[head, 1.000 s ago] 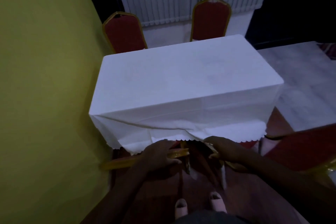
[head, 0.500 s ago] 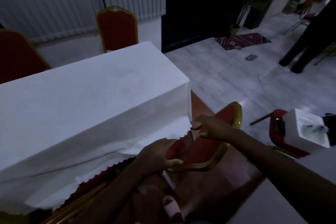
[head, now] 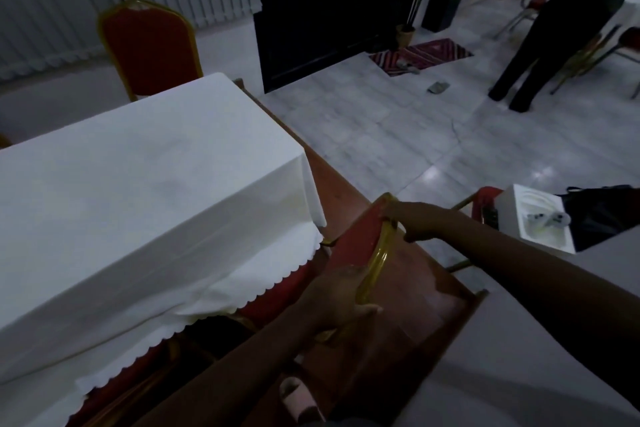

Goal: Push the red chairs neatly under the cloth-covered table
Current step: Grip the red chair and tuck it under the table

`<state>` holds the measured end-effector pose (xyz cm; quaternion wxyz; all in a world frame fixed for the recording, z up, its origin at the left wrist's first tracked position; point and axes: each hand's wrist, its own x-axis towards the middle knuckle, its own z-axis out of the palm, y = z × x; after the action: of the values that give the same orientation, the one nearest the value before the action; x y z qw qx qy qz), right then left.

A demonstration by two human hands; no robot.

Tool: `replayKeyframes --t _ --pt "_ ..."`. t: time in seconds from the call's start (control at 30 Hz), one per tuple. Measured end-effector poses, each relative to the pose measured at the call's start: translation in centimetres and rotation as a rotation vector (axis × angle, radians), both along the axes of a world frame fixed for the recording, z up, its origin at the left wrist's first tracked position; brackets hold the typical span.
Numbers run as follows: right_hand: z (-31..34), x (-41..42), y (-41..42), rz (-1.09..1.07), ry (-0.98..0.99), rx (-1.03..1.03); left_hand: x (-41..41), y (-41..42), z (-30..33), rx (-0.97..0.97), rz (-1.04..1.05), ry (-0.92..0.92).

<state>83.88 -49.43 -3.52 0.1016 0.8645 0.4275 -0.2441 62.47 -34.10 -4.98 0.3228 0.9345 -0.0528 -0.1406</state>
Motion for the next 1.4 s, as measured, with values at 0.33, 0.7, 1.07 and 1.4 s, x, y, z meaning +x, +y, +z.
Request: replayKeyframes --t 0.33,0.7,1.07,1.4 --pt "-4.0 0.4 0.0 0.087 -0.148 0.427 2.2 -1.3 -3.8 0.035 0.139 0.085" --pt "-4.3 -3.2 2.8 0.146 -0.204 0.377 -1.6 4.0 -4.2 0.003 0.106 0.192" --pt "-5.3 -8.6 9.6 0.181 -0.040 0.548 -7.7 13.1 -0.8 0.185 0.146 0.275" --pt "-3.8 -9.9 11.3 0.188 -0.028 0.594 -10.2 14.3 -0.2 0.214 0.254 0.185"
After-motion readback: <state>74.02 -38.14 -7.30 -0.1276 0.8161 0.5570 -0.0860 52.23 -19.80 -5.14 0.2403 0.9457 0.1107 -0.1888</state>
